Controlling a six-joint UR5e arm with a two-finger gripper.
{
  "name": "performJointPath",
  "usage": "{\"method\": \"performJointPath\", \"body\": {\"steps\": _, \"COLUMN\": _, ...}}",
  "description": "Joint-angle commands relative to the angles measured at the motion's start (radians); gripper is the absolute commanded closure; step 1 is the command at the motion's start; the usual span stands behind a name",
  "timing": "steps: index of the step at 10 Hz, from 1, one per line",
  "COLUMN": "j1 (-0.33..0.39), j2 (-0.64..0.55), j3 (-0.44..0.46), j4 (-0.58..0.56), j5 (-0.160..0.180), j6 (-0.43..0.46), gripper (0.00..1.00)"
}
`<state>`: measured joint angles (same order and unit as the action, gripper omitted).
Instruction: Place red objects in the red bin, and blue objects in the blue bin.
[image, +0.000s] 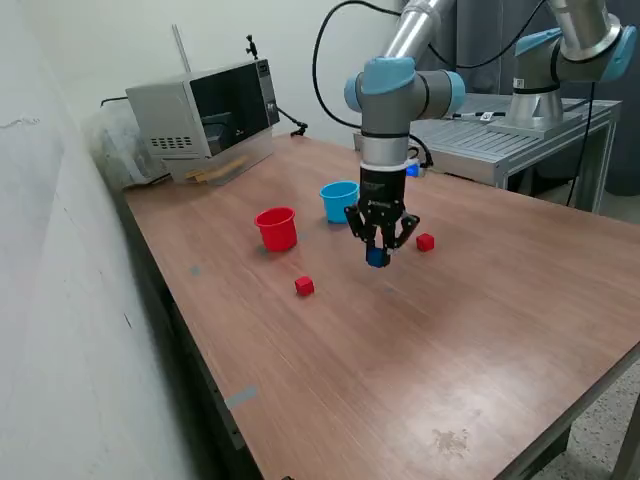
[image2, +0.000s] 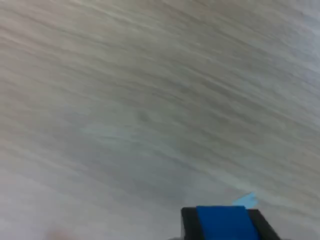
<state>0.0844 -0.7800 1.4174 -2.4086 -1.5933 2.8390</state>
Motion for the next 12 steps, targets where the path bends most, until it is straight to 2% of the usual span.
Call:
{"method": "performJointPath", "body": {"steps": 1, "j1": -0.133, "j2": -0.183, "j3": 0.122, "j4": 0.028, "j5": -0.027, "j6": 0.007, "gripper": 1.00}}
{"method": "performJointPath", "body": {"steps": 4, "j1": -0.329, "j2": -0.267, "j3": 0.233, "j4": 0.040, "j5": -0.027, "j6": 0.005, "gripper": 1.00}}
{"method": "performJointPath", "body": {"steps": 6, "j1": -0.431, "j2": -0.310, "j3": 0.302, "j4": 0.042, "j5": -0.028, "j6": -0.004, "gripper": 1.00}}
{"method": "performJointPath", "body": {"steps": 10, "j1": -0.449, "j2": -0.369, "j3": 0.399, "j4": 0.042, "j5": -0.027, "j6": -0.026, "gripper": 1.00}}
{"method": "performJointPath", "body": {"steps": 12, "j1": -0.443, "j2": -0.380, "j3": 0.416, "j4": 0.042, "j5": -0.027, "j6": -0.027, "gripper": 1.00}}
